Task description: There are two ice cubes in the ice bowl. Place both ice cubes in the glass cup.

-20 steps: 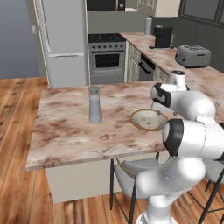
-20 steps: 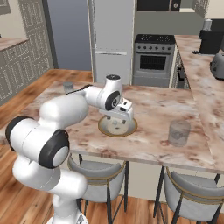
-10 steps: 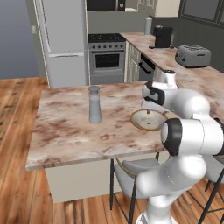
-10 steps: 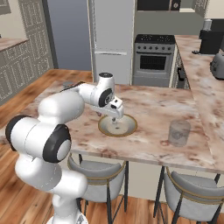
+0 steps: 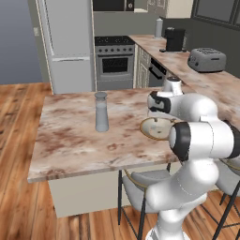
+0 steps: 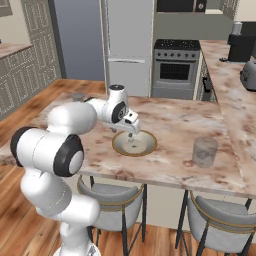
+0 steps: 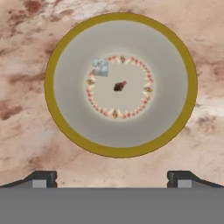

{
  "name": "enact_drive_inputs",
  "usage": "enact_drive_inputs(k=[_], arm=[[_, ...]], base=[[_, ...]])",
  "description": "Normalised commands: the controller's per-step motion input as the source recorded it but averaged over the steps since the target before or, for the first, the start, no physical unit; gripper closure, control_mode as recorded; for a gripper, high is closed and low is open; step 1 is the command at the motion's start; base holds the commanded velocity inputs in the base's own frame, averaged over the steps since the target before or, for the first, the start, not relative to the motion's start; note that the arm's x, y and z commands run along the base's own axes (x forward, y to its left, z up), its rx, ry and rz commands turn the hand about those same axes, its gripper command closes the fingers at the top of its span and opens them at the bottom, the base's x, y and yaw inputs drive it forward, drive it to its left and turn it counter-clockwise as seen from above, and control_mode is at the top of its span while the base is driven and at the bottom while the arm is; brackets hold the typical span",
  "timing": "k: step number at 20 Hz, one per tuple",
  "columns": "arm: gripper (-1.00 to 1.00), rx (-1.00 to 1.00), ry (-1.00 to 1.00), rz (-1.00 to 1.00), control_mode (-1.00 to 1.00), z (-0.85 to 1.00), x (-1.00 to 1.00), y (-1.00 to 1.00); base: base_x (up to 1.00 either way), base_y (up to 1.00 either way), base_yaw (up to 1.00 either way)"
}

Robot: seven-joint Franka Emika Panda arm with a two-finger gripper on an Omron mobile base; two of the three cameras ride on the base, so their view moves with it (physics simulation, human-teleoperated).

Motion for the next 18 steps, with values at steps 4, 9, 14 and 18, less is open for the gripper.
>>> enact_drive_inputs(k=[4,9,14,18], arm=[[-1.0,-0.03,-0.03,0.0,-1.0,-0.29,0.37,-0.04],[-1.0,0.0,-0.01,0.0,-1.0,-0.33,0.23,0.0],[-1.0,0.0,-0.01,0.0,-1.0,-0.28,0.19,-0.02],[-1.0,0.0,-0.03,0.0,-1.0,-0.25,0.31,-0.12]], base=[[0.0,0.0,0.0],[0.0,0.0,0.0],[0.0,0.0,0.0],[0.0,0.0,0.0]])
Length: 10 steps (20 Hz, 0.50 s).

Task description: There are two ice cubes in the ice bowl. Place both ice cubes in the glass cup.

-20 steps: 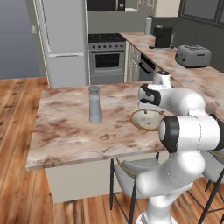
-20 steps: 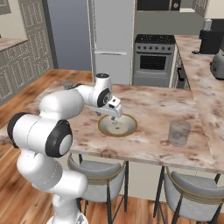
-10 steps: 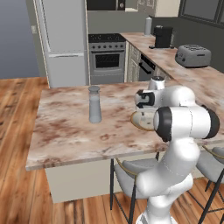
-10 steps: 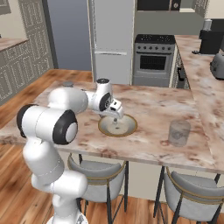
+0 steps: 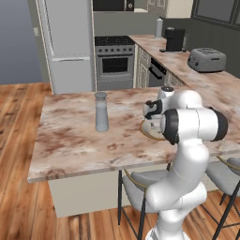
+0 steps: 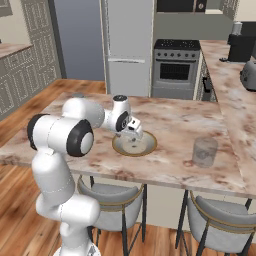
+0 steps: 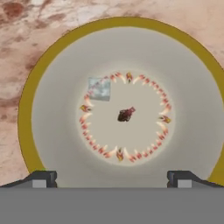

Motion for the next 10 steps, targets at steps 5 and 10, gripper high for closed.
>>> enact_drive_inputs(k=[5,10], arm=[[-1.0,0.02,-0.06,0.0,-1.0,-0.2,0.24,-0.14],[-1.0,0.15,-0.07,0.0,-1.0,-0.19,0.28,-0.03]], base=[[0.0,0.0,0.0],[0.0,0.0,0.0]])
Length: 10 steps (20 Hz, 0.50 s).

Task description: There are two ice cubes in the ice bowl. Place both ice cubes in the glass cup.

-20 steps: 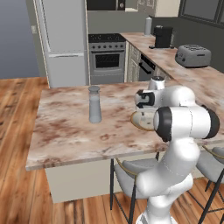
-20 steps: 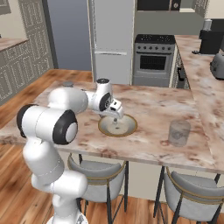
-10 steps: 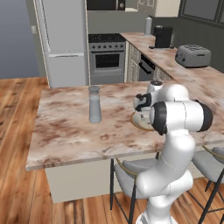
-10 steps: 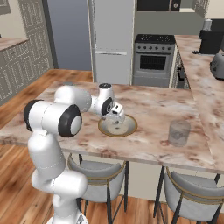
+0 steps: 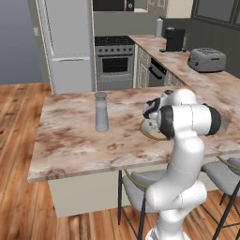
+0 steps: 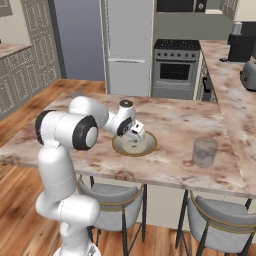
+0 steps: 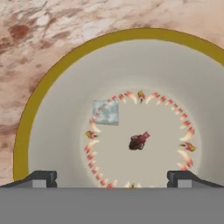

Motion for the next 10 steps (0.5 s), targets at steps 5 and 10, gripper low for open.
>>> enact_drive_inputs(k=[5,10], arm=[[-1.0,0.13,-0.08,0.0,-1.0,-0.08,0.21,0.0],[-1.0,0.0,0.0,0.0,-1.0,-0.04,0.14,0.0]], base=[[0.0,0.0,0.0],[0.0,0.0,0.0]])
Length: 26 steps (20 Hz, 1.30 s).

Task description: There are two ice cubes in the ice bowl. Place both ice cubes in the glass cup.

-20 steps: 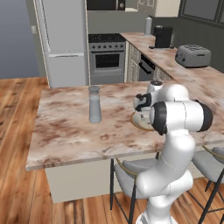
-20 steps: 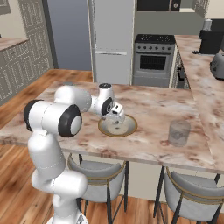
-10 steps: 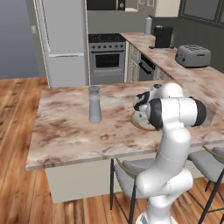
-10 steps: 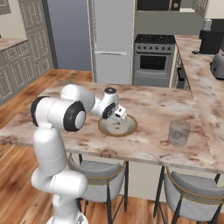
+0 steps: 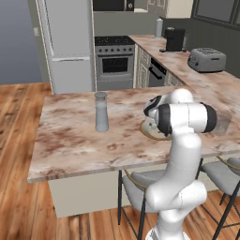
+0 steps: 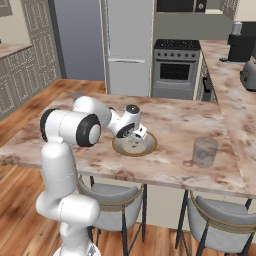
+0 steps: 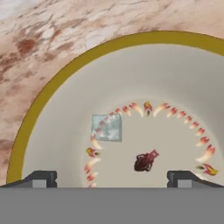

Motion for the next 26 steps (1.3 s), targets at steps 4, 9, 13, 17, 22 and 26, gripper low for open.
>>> enact_drive_inputs(k=[4,9,13,17,22,26], arm=[[-1.0,0.0,0.0,0.0,-1.0,-0.12,0.24,0.0],[-1.0,0.0,0.0,0.0,-1.0,-0.2,0.29,0.0],[-1.0,0.0,0.0,0.0,-1.0,-0.18,0.22,-0.02],[-1.0,-0.01,0.0,0.0,-1.0,-0.22,0.2,-0.01],[-1.0,-0.01,0.0,0.0,-1.0,-0.28,0.23,0.0],[-1.0,0.0,0.01,0.0,-1.0,-0.3,0.17,0.0]], base=[[0.0,0.0,0.0],[0.0,0.0,0.0],[0.0,0.0,0.0],[0.0,0.0,0.0],[0.0,0.0,0.0],[0.0,0.0,0.0]])
